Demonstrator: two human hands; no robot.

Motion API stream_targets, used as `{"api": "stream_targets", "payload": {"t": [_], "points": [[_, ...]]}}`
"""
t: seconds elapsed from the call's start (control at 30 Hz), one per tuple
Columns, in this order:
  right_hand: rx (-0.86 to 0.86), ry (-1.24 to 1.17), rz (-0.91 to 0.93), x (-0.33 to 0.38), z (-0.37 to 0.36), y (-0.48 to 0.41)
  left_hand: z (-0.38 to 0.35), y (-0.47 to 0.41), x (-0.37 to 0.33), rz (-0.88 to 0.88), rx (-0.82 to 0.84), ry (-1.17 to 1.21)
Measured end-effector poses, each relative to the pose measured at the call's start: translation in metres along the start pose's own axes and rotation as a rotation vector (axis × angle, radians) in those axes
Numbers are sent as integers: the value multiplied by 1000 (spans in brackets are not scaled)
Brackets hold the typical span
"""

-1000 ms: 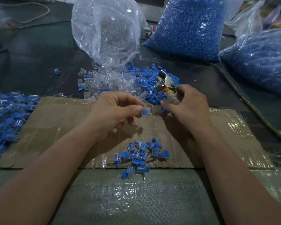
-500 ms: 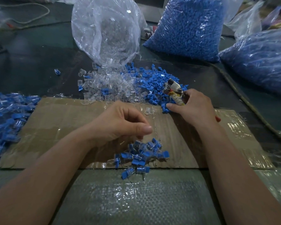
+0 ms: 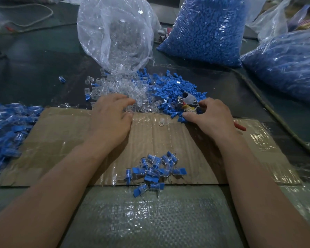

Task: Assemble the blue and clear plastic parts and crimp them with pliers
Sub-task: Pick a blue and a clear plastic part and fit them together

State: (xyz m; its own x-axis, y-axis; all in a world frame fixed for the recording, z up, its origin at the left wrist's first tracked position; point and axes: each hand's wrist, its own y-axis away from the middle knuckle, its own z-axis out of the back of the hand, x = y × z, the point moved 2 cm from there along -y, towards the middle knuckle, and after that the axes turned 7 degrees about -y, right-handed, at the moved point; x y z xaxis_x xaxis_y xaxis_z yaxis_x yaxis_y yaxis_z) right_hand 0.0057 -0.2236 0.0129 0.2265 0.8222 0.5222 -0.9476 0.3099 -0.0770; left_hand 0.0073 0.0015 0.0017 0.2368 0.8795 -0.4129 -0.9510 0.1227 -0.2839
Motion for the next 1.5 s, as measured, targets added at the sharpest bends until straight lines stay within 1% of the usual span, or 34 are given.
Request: {"api": "stream_targets", "payload": {"t": [0.17, 0.23, 0.43, 0.53, 0.6, 0.67, 0.77, 0.83, 0.87, 0.93, 1.03, 1.1, 1.17, 1.23, 1.27, 1.4, 1.5], "points": [[8, 13, 9, 0, 0, 0, -7, -4, 3, -39, 120, -129], [11, 13, 12, 0, 1, 1, -8, -4, 3, -45, 127, -142], [-1, 3, 35, -1, 0, 1, -8, -4, 5, -85, 20, -105], [-65, -38, 75, -1, 1, 2, -6, -2, 5, -76, -55, -56], [-151, -65, 179, 3, 5, 4, -3, -1, 4, -56, -111, 5], [-185, -71, 308, 9, 8, 8, 0, 2, 2, -48, -157, 67], [-78, 16, 422, 16, 5, 12, 5, 5, -3, -59, -182, 152], [24, 144, 424, 15, 0, 11, 5, 6, -6, -19, -126, 289], [69, 194, 410, 14, -2, 10, 5, 7, -7, 16, -78, 398], [124, 214, 382, 14, -4, 9, 5, 8, -10, 83, 26, 599], [126, 178, 389, 15, -4, 9, 4, 8, -14, 161, 138, 802], [97, 156, 429, 17, -3, 10, 3, 9, -14, 235, 222, 967], [7, 75, 492, 20, -1, 13, 0, 11, -13, 325, 309, 1133], [-91, -66, 533, 26, 3, 19, -2, 12, -11, 359, 364, 1180], [-108, -143, 535, 29, 4, 23, -2, 11, -11, 353, 375, 1176], [-41, -346, 518, 37, -2, 33, -1, 8, -11, 277, 336, 1204], [29, -492, 465, 42, -8, 36, -2, 9, -13, 273, 344, 1290]]}}
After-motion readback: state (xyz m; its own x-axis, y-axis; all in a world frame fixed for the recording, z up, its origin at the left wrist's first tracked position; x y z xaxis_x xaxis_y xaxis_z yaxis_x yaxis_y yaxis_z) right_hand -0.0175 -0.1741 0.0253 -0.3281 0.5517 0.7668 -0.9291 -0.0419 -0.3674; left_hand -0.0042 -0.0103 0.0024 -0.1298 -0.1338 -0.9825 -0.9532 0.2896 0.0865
